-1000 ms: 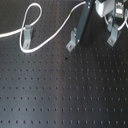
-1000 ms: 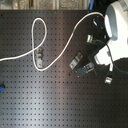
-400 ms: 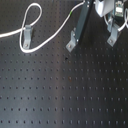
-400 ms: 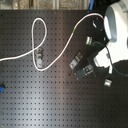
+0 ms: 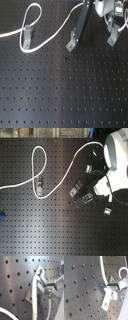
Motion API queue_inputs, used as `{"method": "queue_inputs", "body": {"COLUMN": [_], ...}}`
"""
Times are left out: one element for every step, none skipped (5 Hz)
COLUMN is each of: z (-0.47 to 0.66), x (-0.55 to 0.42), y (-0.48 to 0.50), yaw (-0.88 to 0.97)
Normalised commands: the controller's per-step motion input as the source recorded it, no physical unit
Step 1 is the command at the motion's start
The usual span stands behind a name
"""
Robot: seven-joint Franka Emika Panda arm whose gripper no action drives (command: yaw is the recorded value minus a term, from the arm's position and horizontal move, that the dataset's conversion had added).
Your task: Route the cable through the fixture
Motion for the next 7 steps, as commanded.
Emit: {"method": "queue_inputs", "body": {"z": [0.53,0.07,0.0,0.25,0.0,-0.08,-0.12], "x": [-0.122,-0.067,0.025,0.222,0.224,0.21,0.186], "y": [-0.056,0.126,0.083,0.291,0.175,0.137,0.123], "yaw": [-0.02,0.0,0.0,-0.09,-0.1,-0.01,0.0]}}
